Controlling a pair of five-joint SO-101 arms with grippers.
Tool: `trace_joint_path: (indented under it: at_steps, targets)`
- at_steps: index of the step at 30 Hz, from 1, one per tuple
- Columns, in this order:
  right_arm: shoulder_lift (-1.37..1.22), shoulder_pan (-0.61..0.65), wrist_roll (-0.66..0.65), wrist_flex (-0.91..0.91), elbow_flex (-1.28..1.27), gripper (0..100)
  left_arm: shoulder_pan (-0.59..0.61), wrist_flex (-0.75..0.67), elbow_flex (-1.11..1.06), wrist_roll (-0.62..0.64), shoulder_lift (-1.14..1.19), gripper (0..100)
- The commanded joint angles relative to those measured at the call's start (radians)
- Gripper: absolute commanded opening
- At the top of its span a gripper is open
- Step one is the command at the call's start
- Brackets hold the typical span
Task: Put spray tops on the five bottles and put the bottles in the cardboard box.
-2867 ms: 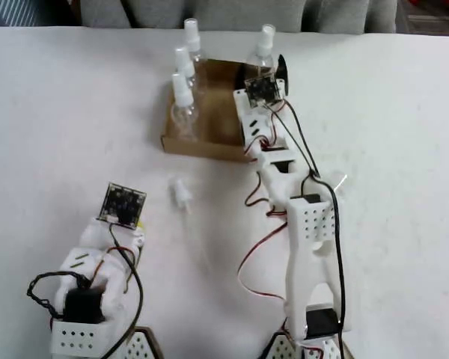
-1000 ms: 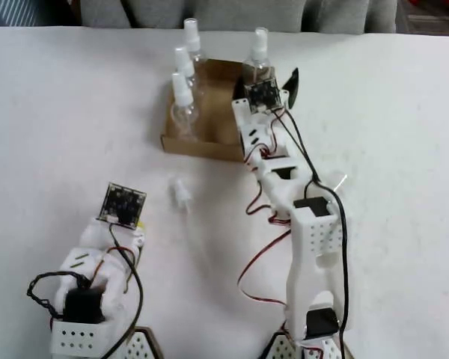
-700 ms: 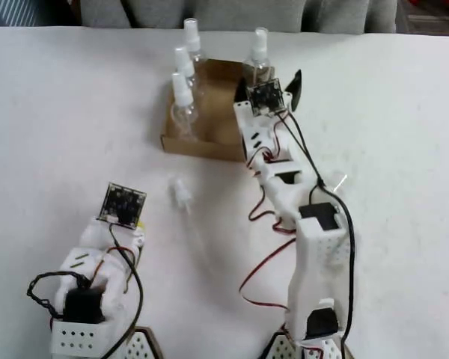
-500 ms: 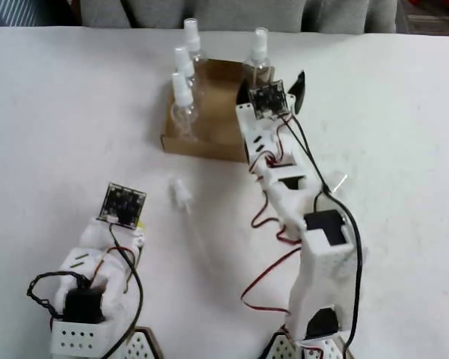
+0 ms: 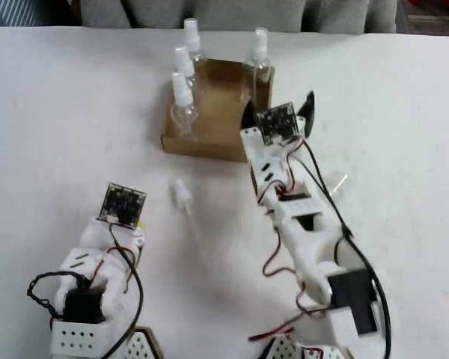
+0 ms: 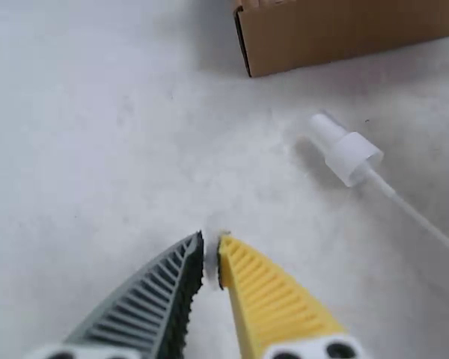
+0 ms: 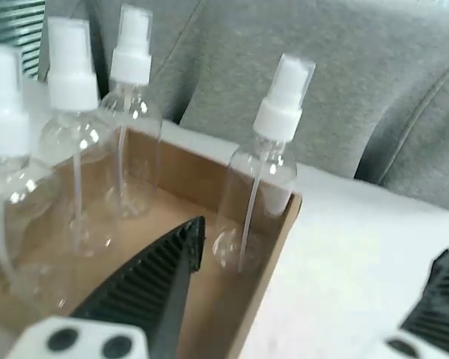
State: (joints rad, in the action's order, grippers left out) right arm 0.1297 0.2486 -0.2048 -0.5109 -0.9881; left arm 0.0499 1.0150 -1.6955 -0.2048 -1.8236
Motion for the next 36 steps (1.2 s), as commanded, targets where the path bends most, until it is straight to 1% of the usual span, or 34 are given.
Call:
trace_joint_path:
  at_steps: [1, 3, 6, 10, 13, 15, 20, 25, 29, 36]
  targets:
    - [0.171, 0.001, 0.048, 0.154, -0.052, 39.7, 0.007, -0.031, 0.002, -0.012, -0.005, 6]
    - [0.255, 0.001, 0.106, 0.252, -0.087, 39.7, 0.007, -0.031, 0.002, -0.012, -0.005, 6]
    - [0.392, -0.008, 0.16, 0.443, -0.121, 39.7, 0.007, -0.031, 0.002, -0.012, -0.005, 6]
    - [0.536, -0.012, 0.207, 0.696, -0.146, 39.7, 0.007, -0.031, 0.002, -0.012, -0.005, 6]
    - [0.631, -0.012, 0.221, 0.834, -0.187, 39.7, 0.008, -0.031, 0.002, -0.012, -0.005, 6]
    - [0.691, -0.033, 0.221, 0.88, -0.227, 39.7, 0.008, -0.031, 0.002, -0.012, -0.005, 6]
    - [0.86, -0.111, 0.219, 0.891, -0.373, 39.7, 0.008, -0.029, 0.002, -0.012, -0.005, 5]
    - [1.069, -0.116, 0.213, 0.894, -0.58, 39.7, 0.008, -0.025, 0.002, -0.012, -0.005, 5]
    - [1.291, -0.124, 0.212, 0.895, -0.707, 39.7, 0.008, -0.023, 0.002, -0.012, -0.005, 5]
    - [1.589, -0.22, 0.213, 1.161, -0.707, 39.7, 0.008, -0.023, 0.002, -0.012, -0.005, 5]
